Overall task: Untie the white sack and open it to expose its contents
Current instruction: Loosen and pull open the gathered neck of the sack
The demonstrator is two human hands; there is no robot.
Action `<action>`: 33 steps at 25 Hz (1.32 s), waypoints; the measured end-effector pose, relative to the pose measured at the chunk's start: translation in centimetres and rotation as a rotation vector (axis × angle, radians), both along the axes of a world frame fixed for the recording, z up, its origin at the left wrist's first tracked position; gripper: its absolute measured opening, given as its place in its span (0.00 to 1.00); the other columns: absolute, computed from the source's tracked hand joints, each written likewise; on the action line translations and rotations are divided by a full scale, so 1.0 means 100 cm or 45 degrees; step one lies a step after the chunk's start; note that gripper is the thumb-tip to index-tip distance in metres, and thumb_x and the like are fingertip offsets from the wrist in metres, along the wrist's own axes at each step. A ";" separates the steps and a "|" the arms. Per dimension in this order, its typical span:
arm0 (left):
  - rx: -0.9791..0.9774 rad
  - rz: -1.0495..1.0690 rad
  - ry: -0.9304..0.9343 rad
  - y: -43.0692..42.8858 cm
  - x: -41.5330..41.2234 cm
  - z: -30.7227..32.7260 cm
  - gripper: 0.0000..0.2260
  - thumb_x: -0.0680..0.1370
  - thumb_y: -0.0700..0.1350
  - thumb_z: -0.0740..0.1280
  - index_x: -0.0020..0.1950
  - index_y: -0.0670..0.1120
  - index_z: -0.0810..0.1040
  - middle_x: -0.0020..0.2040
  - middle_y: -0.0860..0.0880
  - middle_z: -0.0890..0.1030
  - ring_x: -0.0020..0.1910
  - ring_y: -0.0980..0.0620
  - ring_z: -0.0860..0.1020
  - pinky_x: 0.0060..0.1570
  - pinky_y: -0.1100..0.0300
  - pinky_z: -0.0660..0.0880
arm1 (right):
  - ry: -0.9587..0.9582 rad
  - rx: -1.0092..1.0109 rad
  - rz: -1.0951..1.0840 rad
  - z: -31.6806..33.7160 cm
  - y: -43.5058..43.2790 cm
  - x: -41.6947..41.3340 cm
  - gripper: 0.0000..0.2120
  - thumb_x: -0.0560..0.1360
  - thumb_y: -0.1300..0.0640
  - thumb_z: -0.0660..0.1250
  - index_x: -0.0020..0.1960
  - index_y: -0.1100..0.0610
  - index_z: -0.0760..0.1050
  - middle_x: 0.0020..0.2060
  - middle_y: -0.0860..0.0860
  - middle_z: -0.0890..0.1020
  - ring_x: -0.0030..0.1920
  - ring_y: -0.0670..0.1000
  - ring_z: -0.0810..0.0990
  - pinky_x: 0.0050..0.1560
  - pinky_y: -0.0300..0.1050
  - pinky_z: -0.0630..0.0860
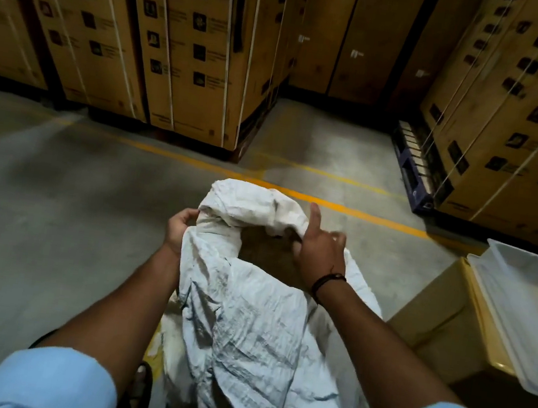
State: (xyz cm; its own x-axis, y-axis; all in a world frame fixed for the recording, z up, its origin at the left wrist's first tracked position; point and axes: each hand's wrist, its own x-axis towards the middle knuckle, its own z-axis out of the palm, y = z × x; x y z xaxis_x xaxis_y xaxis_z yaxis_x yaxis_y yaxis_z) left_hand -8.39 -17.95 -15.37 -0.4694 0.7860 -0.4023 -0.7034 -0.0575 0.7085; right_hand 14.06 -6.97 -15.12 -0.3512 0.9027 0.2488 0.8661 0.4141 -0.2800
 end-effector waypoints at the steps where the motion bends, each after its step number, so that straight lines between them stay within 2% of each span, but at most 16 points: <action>1: 0.065 -0.040 0.013 -0.001 0.000 0.000 0.28 0.81 0.38 0.54 0.23 0.42 0.80 0.26 0.45 0.80 0.30 0.46 0.82 0.32 0.60 0.79 | 0.230 -0.244 -0.012 0.005 0.003 0.000 0.32 0.77 0.49 0.65 0.76 0.59 0.59 0.52 0.62 0.83 0.53 0.63 0.81 0.57 0.55 0.71; 3: 0.079 -0.147 0.047 -0.011 0.007 0.008 0.30 0.81 0.34 0.53 0.23 0.41 0.82 0.26 0.46 0.82 0.29 0.48 0.83 0.25 0.64 0.78 | 0.821 -0.767 0.003 0.021 0.014 0.009 0.14 0.76 0.58 0.66 0.60 0.63 0.77 0.46 0.60 0.85 0.48 0.61 0.84 0.48 0.52 0.76; 4: 0.025 -0.141 0.080 -0.015 0.008 0.009 0.31 0.82 0.32 0.52 0.24 0.42 0.83 0.27 0.46 0.82 0.28 0.50 0.83 0.26 0.64 0.78 | 1.054 -1.039 -0.020 0.028 0.022 0.019 0.08 0.76 0.62 0.65 0.51 0.64 0.80 0.39 0.57 0.86 0.41 0.58 0.84 0.43 0.48 0.77; 6: -0.053 -0.283 0.069 -0.020 0.006 0.006 0.25 0.85 0.39 0.55 0.36 0.39 0.87 0.37 0.41 0.86 0.38 0.46 0.85 0.41 0.59 0.82 | 1.235 -1.442 -0.048 0.038 0.035 0.039 0.10 0.75 0.63 0.61 0.45 0.65 0.80 0.32 0.57 0.84 0.33 0.56 0.82 0.38 0.44 0.78; 8: -0.011 -0.573 -0.068 -0.024 0.001 0.002 0.26 0.83 0.56 0.58 0.61 0.34 0.81 0.58 0.35 0.82 0.60 0.38 0.79 0.66 0.47 0.73 | 1.303 -1.657 -0.069 0.040 0.046 0.054 0.11 0.68 0.60 0.63 0.44 0.67 0.79 0.33 0.60 0.82 0.34 0.60 0.78 0.42 0.47 0.75; 11: 0.074 -0.690 -0.151 -0.018 -0.013 -0.005 0.35 0.81 0.64 0.58 0.73 0.36 0.71 0.71 0.35 0.74 0.72 0.35 0.70 0.73 0.40 0.65 | 1.401 -1.794 -0.088 0.021 0.061 0.064 0.24 0.56 0.60 0.72 0.51 0.67 0.78 0.38 0.62 0.81 0.39 0.62 0.78 0.48 0.50 0.75; 14: -0.062 -0.657 -0.164 -0.010 -0.018 -0.012 0.32 0.81 0.65 0.58 0.61 0.36 0.82 0.61 0.35 0.81 0.60 0.37 0.81 0.64 0.43 0.75 | 1.489 -1.715 -0.035 0.013 0.061 0.064 0.21 0.62 0.59 0.68 0.53 0.66 0.78 0.39 0.62 0.83 0.41 0.63 0.79 0.49 0.51 0.75; 16: -0.260 -0.680 0.151 0.005 -0.013 -0.014 0.25 0.80 0.61 0.64 0.55 0.39 0.85 0.57 0.35 0.83 0.52 0.40 0.84 0.61 0.45 0.76 | 1.446 -1.549 -0.060 0.018 0.060 0.059 0.17 0.66 0.57 0.66 0.50 0.65 0.81 0.39 0.62 0.83 0.43 0.64 0.79 0.48 0.51 0.75; 18: -0.532 -0.796 0.741 0.016 -0.006 -0.004 0.23 0.77 0.59 0.70 0.61 0.41 0.82 0.62 0.39 0.82 0.54 0.43 0.83 0.63 0.44 0.77 | 1.109 -0.982 -0.202 0.015 0.063 0.056 0.23 0.66 0.52 0.71 0.57 0.62 0.79 0.47 0.61 0.83 0.53 0.66 0.80 0.52 0.53 0.76; 20: -0.747 -0.707 1.389 0.024 0.000 0.007 0.29 0.72 0.57 0.76 0.69 0.46 0.76 0.63 0.44 0.82 0.58 0.43 0.81 0.61 0.44 0.78 | 0.573 -0.264 -0.346 0.014 0.054 0.056 0.35 0.69 0.50 0.71 0.73 0.58 0.65 0.60 0.61 0.78 0.60 0.64 0.76 0.57 0.56 0.74; 22: -0.721 -0.430 1.685 0.028 0.011 0.019 0.28 0.70 0.51 0.75 0.70 0.54 0.74 0.60 0.47 0.83 0.58 0.44 0.82 0.60 0.46 0.78 | 0.214 0.400 0.010 0.008 0.036 0.049 0.35 0.71 0.52 0.65 0.76 0.57 0.60 0.63 0.60 0.75 0.60 0.63 0.75 0.57 0.60 0.74; 23: -0.664 -0.364 1.722 0.027 0.020 0.022 0.26 0.70 0.49 0.72 0.68 0.57 0.74 0.59 0.47 0.84 0.57 0.44 0.82 0.59 0.47 0.78 | 0.088 0.503 0.300 0.004 0.023 0.042 0.36 0.71 0.51 0.64 0.77 0.57 0.59 0.64 0.58 0.75 0.61 0.62 0.75 0.58 0.61 0.72; 25: -0.653 -0.325 1.838 0.024 0.043 0.021 0.24 0.74 0.48 0.68 0.69 0.59 0.73 0.60 0.45 0.83 0.60 0.41 0.80 0.59 0.48 0.78 | -0.244 0.441 0.637 -0.009 0.004 0.025 0.42 0.69 0.44 0.63 0.79 0.54 0.53 0.71 0.57 0.70 0.70 0.61 0.69 0.68 0.65 0.64; 28: -0.620 -0.423 1.930 0.016 0.066 0.014 0.26 0.80 0.52 0.64 0.77 0.56 0.63 0.66 0.41 0.80 0.65 0.38 0.76 0.60 0.48 0.74 | -0.545 0.316 0.521 -0.026 0.004 0.011 0.44 0.70 0.43 0.60 0.80 0.55 0.47 0.73 0.58 0.68 0.74 0.59 0.65 0.74 0.67 0.51; 31: -0.577 -0.792 2.173 0.014 0.077 0.003 0.48 0.73 0.68 0.65 0.83 0.52 0.43 0.70 0.43 0.77 0.68 0.38 0.75 0.64 0.48 0.71 | -0.152 -0.289 0.459 -0.015 0.017 -0.007 0.34 0.73 0.53 0.65 0.76 0.57 0.57 0.58 0.60 0.80 0.58 0.60 0.79 0.61 0.52 0.68; 33: -0.685 -0.846 2.277 0.011 0.076 -0.004 0.56 0.68 0.74 0.66 0.82 0.52 0.37 0.70 0.41 0.76 0.67 0.38 0.76 0.62 0.49 0.73 | 0.354 -0.798 0.409 0.005 0.031 -0.026 0.21 0.67 0.59 0.70 0.59 0.56 0.76 0.51 0.59 0.83 0.50 0.56 0.80 0.52 0.51 0.73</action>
